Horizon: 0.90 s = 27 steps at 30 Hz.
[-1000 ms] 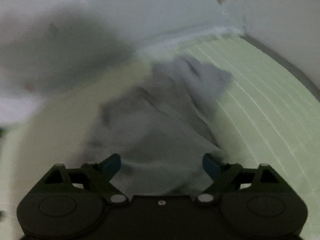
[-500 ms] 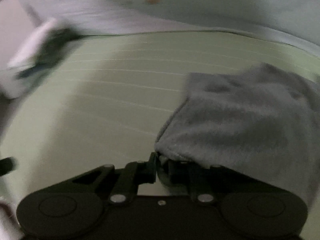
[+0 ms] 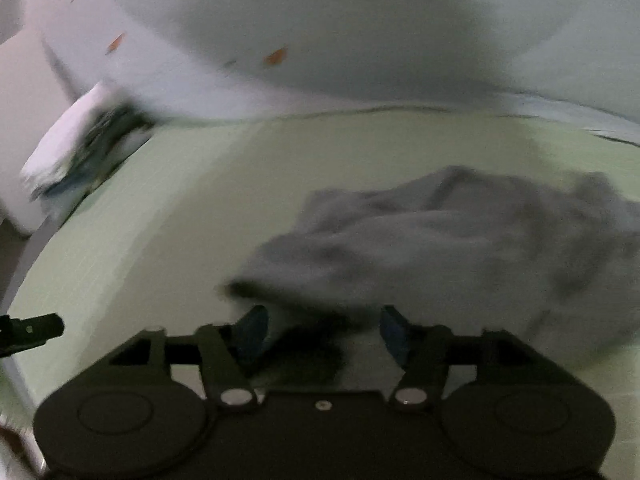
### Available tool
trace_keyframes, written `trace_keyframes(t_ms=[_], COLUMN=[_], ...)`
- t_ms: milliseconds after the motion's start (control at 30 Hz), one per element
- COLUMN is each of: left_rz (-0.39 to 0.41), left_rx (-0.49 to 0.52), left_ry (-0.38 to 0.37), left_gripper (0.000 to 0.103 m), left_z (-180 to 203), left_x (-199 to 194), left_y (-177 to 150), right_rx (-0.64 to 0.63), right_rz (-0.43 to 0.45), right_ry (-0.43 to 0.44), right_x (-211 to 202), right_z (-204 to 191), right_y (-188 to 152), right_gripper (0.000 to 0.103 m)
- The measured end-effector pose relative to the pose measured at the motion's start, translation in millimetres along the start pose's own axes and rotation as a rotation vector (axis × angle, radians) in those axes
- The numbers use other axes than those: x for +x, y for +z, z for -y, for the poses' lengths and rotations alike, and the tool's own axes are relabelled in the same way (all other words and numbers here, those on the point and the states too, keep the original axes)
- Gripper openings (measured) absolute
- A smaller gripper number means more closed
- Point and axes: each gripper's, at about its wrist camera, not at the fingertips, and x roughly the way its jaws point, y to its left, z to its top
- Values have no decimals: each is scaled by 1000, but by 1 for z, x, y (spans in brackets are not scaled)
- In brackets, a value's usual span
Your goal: Fold clothes
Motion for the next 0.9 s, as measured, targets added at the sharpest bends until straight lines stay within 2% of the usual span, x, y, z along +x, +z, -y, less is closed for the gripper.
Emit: trace_keyframes(t_ms=[67,300,400,533,633,667,700,733,767,800,900], left_rz=[-19,-134,-170,-218,-251,-264,-276,-288,-300,-304,-280], left_rx=[49,284,361,396,413,414,416,418,416,406,376], left_ry=[-41,-165,-185,-189,-162,-153,-144,-135,-136,-138,-123], left_gripper=[54,67,72,75,75,72,54,43,23,15,11], left_z=[21,111,145,178,196,201,205,210,213,214,210], left_x=[7,37,49,69,87,92,97,102,106,107,102], left_y=[0,-20,-30,-37,-40,-39,-39,-38,-37,-34,-19], right_rx=[42,229,352,461,514,528,540,547,553,554,537], right_rz=[36,77,67,61,56,54,53,52,51,49,49], right_ry=[-63,-263,-294,-303,-297,-292,-286,-280,-274,-268,-254], right_x=[-13,-44,-47,-44,-37,-32,-27,-23,-20,-16,-2], right_z=[23,109,139,171,191,198,204,209,213,218,228], right_y=[-6,-49,-68,-81,-84,-83,-82,-81,-81,-79,-67], right_gripper=[75,77,78,78,78,79,79,79,79,79,79])
